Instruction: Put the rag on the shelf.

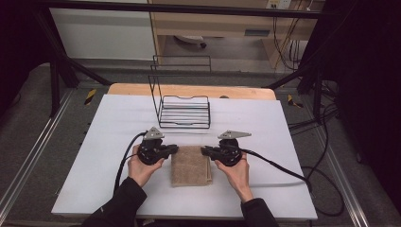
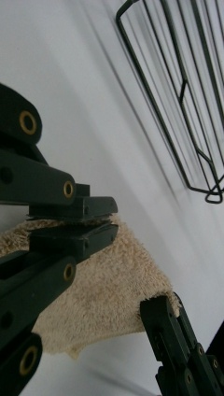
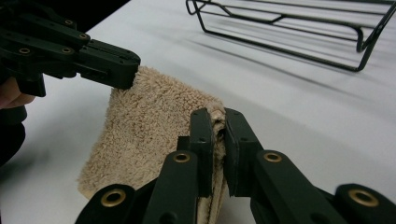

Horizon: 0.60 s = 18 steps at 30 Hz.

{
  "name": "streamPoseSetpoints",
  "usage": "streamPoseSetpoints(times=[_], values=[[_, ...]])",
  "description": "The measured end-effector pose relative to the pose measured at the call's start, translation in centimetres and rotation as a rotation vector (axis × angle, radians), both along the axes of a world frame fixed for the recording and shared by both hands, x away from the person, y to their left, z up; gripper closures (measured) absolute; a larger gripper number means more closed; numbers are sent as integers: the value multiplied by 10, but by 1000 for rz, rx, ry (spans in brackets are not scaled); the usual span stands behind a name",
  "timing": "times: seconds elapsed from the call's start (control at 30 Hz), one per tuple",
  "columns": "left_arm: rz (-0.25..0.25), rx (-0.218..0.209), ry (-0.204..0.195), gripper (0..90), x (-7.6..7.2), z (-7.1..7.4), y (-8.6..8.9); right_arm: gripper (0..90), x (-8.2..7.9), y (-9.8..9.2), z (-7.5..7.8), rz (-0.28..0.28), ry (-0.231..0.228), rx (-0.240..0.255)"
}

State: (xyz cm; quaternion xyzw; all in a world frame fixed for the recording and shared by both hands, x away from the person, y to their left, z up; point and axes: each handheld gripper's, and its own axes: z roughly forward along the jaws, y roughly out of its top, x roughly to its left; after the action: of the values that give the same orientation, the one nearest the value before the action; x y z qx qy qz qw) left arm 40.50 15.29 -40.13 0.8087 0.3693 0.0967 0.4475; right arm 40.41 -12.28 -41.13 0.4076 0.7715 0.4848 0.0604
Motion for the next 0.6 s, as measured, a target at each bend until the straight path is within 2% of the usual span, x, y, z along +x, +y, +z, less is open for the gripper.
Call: streamPoseSetpoints(times=[0.3,0.6], values=[[-7,-25,-43,855,-7,14,0,835,-4,-4,12,-3,-44,20],[-9,-29,-84,856,-13,24,-1,836,-9,-6,23,-3,-98,30]])
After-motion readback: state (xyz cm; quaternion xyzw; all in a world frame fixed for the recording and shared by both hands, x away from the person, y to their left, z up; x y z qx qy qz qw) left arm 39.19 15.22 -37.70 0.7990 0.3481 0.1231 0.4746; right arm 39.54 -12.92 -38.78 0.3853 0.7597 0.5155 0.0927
